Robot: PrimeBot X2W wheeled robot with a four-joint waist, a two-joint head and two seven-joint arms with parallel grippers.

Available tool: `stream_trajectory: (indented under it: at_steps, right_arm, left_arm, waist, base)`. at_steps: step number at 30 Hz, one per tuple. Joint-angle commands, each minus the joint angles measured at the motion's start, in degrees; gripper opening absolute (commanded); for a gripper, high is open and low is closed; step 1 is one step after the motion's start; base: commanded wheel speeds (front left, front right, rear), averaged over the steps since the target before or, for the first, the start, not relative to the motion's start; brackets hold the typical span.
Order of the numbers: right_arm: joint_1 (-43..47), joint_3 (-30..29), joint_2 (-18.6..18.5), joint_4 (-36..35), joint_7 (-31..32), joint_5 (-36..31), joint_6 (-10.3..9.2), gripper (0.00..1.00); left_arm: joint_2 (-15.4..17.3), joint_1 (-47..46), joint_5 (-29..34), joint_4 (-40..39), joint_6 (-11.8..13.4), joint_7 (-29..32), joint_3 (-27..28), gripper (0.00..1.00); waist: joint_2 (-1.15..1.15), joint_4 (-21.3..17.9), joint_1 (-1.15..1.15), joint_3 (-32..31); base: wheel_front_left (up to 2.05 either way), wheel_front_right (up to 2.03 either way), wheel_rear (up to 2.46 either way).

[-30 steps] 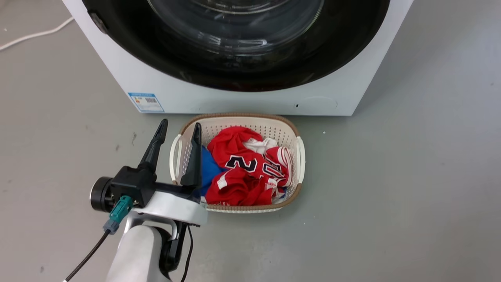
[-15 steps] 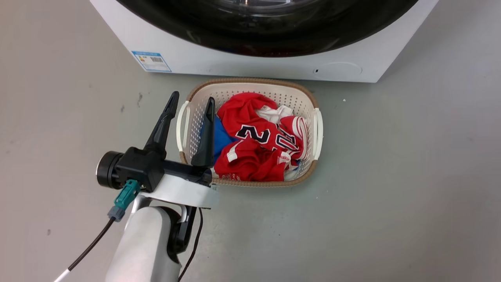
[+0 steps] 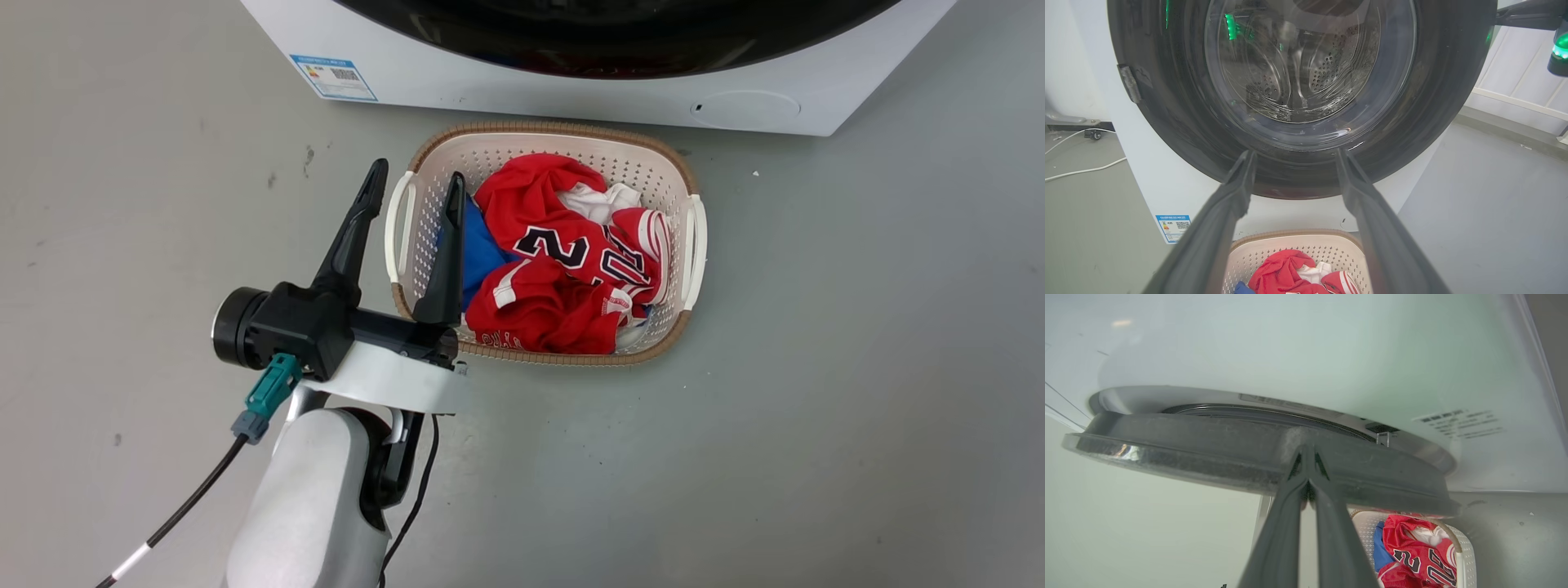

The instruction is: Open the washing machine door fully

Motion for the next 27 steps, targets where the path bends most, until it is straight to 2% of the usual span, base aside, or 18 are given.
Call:
stream_trajectory:
  at_steps: [1,13,27]
  right_arm:
    - [-0.83,0.16,0.75,0.45,0.25,-0.6,0.02,0.0]
    - [1.28,0.57,2.7,-1.07,6.0,-1.49,0.09,0.0]
    - [12.52,0.65,5.59,-6.59,13.07,-1.61,0.1,0.0]
  left_arm:
    - [-0.06,-0.74,-0.11,-0.22,0.27,-0.13,-0.24,1.0]
    - [-0.06,-0.83,0.0,0.28,0.89,-0.14,-0.8,1.0]
    - [-0.06,2.79,-0.63,2.72,0.05,-0.13,-0.48,1.0]
  waist:
    - [0.0,0.16,-0.01,0.42]
    - [0.0,0.57,-0.01,0.31]
    - [0.0,-0.93,-0.01,-8.32]
  base:
    - [0.0,0.0,0.0]
    - [0.0,0.0,0.0]
    - [0.0,0.0,0.0]
